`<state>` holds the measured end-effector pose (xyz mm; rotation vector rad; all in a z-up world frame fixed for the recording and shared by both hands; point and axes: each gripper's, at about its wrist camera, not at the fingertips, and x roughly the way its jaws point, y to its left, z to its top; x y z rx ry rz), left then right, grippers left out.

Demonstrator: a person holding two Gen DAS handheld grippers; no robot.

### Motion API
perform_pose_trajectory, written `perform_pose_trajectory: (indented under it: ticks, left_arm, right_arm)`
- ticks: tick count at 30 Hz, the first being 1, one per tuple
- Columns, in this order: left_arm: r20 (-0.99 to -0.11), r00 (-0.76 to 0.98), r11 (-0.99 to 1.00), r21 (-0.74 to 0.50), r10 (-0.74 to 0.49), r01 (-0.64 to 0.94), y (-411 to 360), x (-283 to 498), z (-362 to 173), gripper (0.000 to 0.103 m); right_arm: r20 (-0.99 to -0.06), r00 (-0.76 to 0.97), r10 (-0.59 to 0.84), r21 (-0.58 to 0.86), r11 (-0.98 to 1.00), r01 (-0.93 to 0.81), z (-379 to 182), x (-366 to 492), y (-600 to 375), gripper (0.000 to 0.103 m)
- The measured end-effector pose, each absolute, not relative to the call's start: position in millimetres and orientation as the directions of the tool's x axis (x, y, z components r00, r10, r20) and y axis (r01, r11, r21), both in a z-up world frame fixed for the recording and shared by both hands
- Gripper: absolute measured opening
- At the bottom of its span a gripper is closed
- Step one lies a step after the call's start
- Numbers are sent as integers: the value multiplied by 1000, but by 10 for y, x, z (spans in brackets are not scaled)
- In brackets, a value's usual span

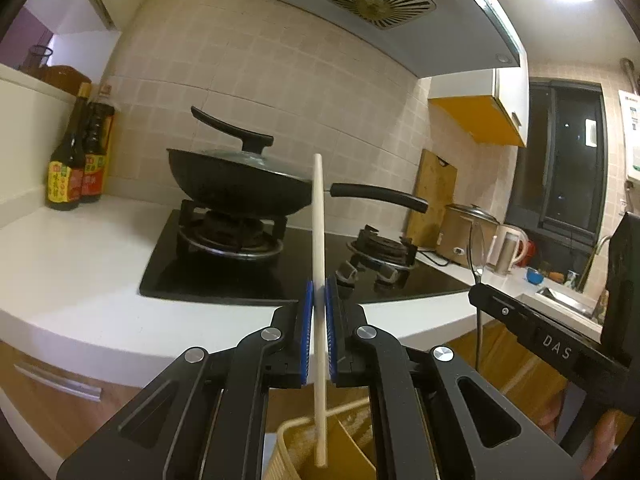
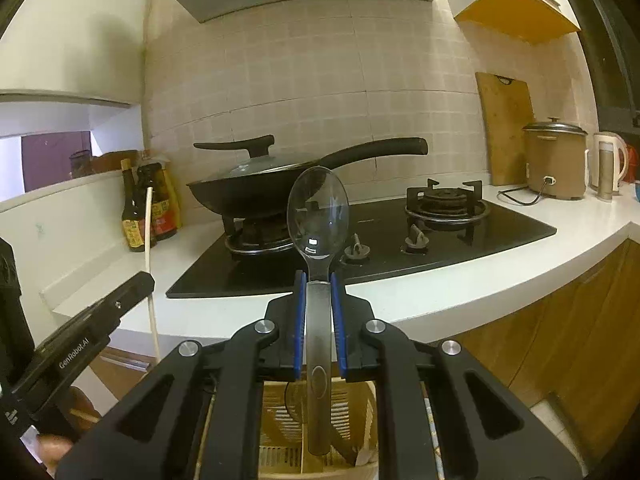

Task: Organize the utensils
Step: 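Lift the chopstick with the left tool over the basket while the right tool carries the spoon there, then open the left tool over the basket while the right tool releases the spoon into it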

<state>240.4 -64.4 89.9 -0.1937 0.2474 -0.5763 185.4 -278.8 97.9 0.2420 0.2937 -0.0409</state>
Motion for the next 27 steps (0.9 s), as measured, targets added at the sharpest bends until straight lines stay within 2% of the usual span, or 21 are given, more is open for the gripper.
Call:
perform_pose_trajectory:
  ticks: [4, 6, 8, 10, 12, 15, 18, 21, 27]
  left_arm:
    - [-192, 793, 810, -253, -578, 529, -567, 2326, 904, 6]
    - [-199, 788, 807, -260, -582, 530, -517, 2275, 918, 14]
    - [-204, 785, 805, -266, -585, 530, -486, 2219, 931, 19]
    - [-215, 775, 798, -283, -594, 533, -433, 2155, 953, 25]
    - [-226, 768, 794, -297, -599, 531, -374, 2065, 977, 36]
    - [-239, 765, 795, -300, -598, 528, -300, 1884, 1010, 41]
    - [-261, 757, 797, -287, -599, 532, -216, 1610, 1059, 51]
    - [-326, 757, 824, -258, -566, 504, -140, 1299, 1084, 51]
    - [-469, 725, 857, -171, -504, 485, -114, 817, 950, 54]
  right_arm:
    - [-308, 951, 41, 256, 966, 41, 981, 1716, -2815, 12]
    - [-315, 948, 49, 262, 964, 37, 991, 1634, -2821, 16]
    - [-323, 944, 73, 276, 961, 20, 1014, 1521, -2830, 28]
    - [-325, 940, 102, 297, 955, -1, 1049, 1382, -2838, 57]
    - [-315, 943, 105, 304, 953, -5, 1101, 1212, -2830, 57]
    - [-345, 933, 103, 280, 960, -3, 1178, 921, -2767, 57]
    - [-403, 902, 152, 275, 961, -39, 1201, 690, -2706, 57]
    - [-445, 879, 171, 270, 961, -50, 1166, 476, -2644, 57]
    - [-616, 767, 181, 253, 967, -26, 844, 197, -2430, 57]
